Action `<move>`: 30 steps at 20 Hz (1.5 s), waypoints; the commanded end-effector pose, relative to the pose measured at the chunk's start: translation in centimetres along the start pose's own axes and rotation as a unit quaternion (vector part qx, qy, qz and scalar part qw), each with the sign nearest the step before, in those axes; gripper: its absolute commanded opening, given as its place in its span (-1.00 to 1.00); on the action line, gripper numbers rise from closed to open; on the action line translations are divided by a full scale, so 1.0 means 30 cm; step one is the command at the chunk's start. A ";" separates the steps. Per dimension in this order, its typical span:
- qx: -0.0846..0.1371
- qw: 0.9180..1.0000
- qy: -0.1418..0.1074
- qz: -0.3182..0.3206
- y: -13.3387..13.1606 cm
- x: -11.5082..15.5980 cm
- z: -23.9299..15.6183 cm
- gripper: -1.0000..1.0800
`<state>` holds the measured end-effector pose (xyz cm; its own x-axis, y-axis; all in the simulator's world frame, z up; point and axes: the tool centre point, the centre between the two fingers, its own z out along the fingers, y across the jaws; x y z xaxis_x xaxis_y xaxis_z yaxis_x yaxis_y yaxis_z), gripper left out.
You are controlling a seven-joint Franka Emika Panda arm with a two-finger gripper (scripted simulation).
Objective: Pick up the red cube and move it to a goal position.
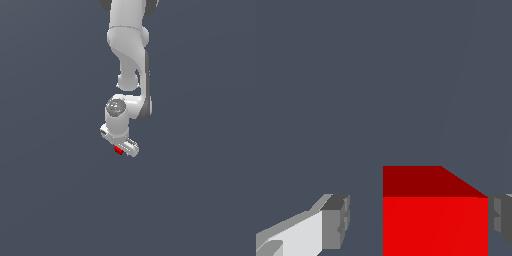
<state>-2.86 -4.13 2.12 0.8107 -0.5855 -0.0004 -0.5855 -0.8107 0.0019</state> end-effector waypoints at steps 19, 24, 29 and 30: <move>0.001 1.000 0.000 0.003 0.001 0.000 -0.010 -1.00; 0.001 1.000 0.000 0.003 0.009 -0.001 -0.065 -1.00; 0.001 1.000 0.000 0.004 0.026 -0.002 -0.165 -1.00; 0.001 1.000 0.000 0.004 0.030 -0.002 -0.191 -1.00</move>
<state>-3.36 -4.66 6.71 0.8066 -0.5911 -0.0017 -0.5911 -0.8066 0.0008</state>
